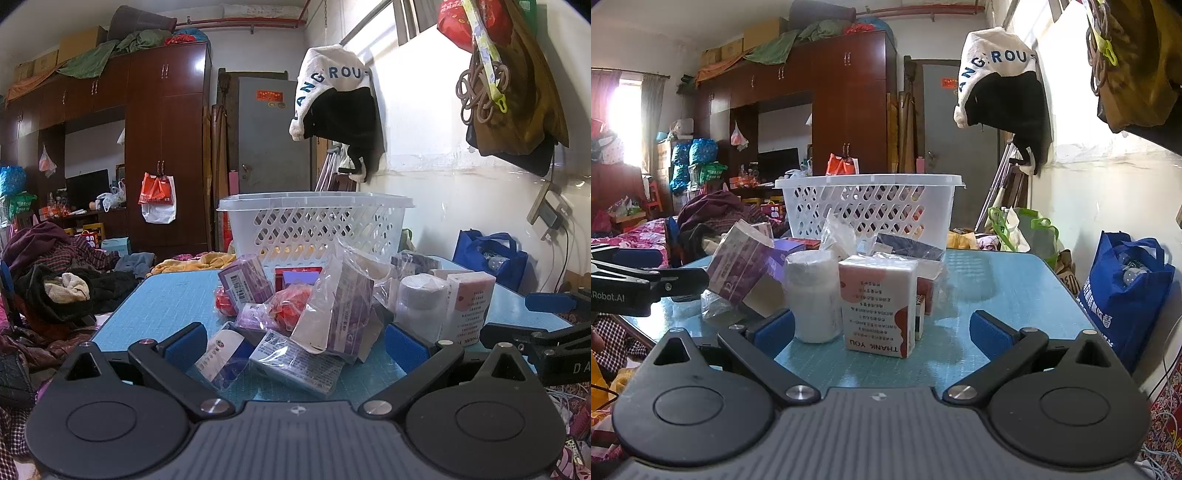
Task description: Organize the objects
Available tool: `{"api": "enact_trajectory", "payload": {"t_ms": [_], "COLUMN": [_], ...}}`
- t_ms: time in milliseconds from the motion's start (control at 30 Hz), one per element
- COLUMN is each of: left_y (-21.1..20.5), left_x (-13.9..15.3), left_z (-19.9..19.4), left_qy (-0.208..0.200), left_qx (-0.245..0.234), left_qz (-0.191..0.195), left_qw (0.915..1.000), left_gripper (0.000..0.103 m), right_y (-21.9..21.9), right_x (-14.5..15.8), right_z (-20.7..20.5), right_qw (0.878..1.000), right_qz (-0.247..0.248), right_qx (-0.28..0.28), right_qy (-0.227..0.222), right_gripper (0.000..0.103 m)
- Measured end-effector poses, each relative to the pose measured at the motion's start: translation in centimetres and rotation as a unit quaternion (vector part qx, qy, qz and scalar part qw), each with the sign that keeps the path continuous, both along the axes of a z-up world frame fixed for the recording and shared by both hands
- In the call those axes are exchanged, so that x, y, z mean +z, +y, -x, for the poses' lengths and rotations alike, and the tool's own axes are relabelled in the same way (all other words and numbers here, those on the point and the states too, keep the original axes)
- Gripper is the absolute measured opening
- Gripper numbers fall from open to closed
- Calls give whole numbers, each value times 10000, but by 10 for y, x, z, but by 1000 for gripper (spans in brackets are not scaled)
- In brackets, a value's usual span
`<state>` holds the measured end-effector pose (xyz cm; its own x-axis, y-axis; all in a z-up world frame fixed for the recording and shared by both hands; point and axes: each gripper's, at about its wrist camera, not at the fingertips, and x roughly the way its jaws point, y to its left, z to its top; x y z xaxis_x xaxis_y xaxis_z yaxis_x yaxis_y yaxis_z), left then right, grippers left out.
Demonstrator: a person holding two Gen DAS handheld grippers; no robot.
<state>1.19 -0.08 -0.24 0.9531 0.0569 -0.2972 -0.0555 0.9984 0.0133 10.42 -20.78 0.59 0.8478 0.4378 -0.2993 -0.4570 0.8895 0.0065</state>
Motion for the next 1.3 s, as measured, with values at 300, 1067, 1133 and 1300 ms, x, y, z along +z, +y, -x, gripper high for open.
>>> {"api": "enact_trajectory", "payload": {"t_ms": [300,1067,1133,1300], "left_y": [1,-7,-8,-9], "left_x": [1,-3,-3,-5], "left_z": [0,-5,-6,-11], "left_qy": [1,-298,-334,-349], "left_qx": [-3,-195,-184,-227], "left_qz": [4,-118,-134,-183], "left_qw": [10000,9993,9992,9990], "left_gripper": [103,102,99,92], "right_y": [0,1,2,0], "right_x": [0,2,1,2], "right_z": [0,1,1,0], "right_qw": [10000,9997,9996,9992], "right_qz": [9,-127,-146,-274], "right_qx": [-4,-52,-48,-29], "right_qy": [-9,-209,-226,-277], "right_gripper": [103,100,96,90]}}
